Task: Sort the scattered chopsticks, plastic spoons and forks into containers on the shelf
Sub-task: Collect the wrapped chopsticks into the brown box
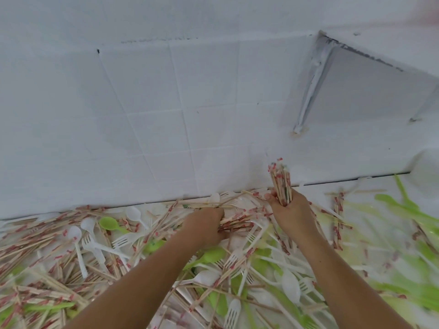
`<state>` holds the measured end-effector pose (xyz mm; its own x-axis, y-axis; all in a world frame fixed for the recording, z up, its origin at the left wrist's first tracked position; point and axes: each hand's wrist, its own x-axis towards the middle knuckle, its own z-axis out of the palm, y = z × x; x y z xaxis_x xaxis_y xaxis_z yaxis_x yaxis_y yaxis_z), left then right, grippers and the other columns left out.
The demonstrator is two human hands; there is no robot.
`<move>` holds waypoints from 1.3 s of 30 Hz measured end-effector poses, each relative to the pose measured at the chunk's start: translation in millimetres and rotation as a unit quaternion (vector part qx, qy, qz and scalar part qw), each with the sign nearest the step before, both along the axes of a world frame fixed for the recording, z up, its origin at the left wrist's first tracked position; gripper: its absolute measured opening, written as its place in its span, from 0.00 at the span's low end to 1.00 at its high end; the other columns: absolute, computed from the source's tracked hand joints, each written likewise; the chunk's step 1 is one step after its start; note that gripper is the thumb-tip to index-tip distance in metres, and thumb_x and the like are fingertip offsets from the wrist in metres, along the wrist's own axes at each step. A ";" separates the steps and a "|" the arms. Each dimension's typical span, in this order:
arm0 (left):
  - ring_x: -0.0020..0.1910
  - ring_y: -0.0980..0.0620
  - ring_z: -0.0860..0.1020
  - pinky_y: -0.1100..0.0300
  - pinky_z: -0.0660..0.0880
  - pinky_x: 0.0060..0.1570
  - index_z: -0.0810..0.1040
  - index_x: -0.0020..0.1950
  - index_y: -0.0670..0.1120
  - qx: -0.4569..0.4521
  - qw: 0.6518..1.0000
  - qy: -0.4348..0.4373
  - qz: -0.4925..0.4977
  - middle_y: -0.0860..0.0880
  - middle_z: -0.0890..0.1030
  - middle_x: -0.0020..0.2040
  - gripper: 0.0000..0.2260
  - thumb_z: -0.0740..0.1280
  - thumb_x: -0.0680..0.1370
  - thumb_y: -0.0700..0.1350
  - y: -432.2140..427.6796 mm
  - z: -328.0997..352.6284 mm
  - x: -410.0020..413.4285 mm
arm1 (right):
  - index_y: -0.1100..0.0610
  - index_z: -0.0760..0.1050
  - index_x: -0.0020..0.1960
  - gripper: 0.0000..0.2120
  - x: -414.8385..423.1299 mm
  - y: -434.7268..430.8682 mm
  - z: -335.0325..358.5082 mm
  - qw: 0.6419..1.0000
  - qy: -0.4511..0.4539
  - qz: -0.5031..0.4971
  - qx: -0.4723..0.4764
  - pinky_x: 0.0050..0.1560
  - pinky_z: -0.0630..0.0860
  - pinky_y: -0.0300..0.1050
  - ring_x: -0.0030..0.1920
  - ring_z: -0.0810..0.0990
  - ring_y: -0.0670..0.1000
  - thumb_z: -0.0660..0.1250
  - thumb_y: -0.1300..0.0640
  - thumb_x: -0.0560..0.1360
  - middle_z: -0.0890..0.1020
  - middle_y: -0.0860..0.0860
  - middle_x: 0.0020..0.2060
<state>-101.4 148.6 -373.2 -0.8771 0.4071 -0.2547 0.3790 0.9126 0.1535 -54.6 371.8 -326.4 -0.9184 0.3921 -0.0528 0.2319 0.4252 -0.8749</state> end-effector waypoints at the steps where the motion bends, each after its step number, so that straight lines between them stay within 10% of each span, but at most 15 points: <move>1: 0.55 0.44 0.81 0.53 0.77 0.48 0.76 0.55 0.52 -0.016 1.000 0.012 -0.010 0.49 0.82 0.54 0.14 0.69 0.76 0.59 1.7 1.7 -0.3 | 0.57 0.81 0.48 0.10 1.1 1.4 -1.6 1.000 -0.001 -0.005 0.000 0.35 0.73 0.39 0.41 0.82 0.51 0.73 0.49 0.78 0.84 0.53 0.39; 8: 0.56 0.46 0.81 0.53 0.78 0.52 0.81 0.57 0.52 -0.102 0.994 0.048 0.006 0.49 0.82 0.54 0.13 0.67 0.77 0.56 -3.5 33.9 -8.2 | 0.57 0.78 0.43 0.07 3.0 33.4 -10.6 0.990 -0.014 -0.123 0.066 0.28 0.70 0.41 0.32 0.79 0.54 0.68 0.56 0.79 0.80 0.53 0.33; 15: 0.56 0.48 0.69 0.49 0.66 0.62 0.76 0.51 0.50 -0.216 0.974 0.065 0.001 0.50 0.77 0.46 0.07 0.64 0.75 0.48 -14.2 73.3 -12.8 | 0.54 0.80 0.50 0.14 0.0 14.8 -37.9 0.962 -0.217 0.093 0.139 0.34 0.73 0.41 0.38 0.80 0.48 0.76 0.46 0.71 0.82 0.48 0.40; 24: 0.46 0.48 0.78 0.56 0.70 0.42 0.77 0.61 0.51 -0.312 0.947 0.079 -0.005 0.53 0.74 0.46 0.13 0.64 0.78 0.40 -24.8 113.0 -5.8 | 0.55 0.78 0.46 0.08 1.5 8.9 -15.7 0.954 -0.192 0.074 0.219 0.32 0.71 0.41 0.35 0.77 0.48 0.68 0.56 0.68 0.79 0.49 0.36; 34: 0.31 0.53 0.71 0.59 0.63 0.30 0.73 0.58 0.49 -0.356 0.913 0.197 0.021 0.54 0.73 0.39 0.14 0.66 0.75 0.37 -52.3 147.3 -4.4 | 0.60 0.80 0.39 0.08 46.5 11.9 9.8 0.995 -0.081 0.043 0.042 0.35 0.74 0.45 0.33 0.80 0.58 0.69 0.57 0.74 0.83 0.56 0.33; 39: 0.35 0.51 0.76 0.58 0.67 0.33 0.78 0.53 0.50 -0.300 0.932 0.174 0.106 0.52 0.76 0.41 0.09 0.65 0.76 0.38 -73.0 156.4 -3.5 | 0.52 0.81 0.41 0.10 58.4 0.2 14.5 0.959 -0.154 0.223 0.080 0.41 0.78 0.47 0.35 0.82 0.50 0.71 0.48 0.78 0.83 0.50 0.34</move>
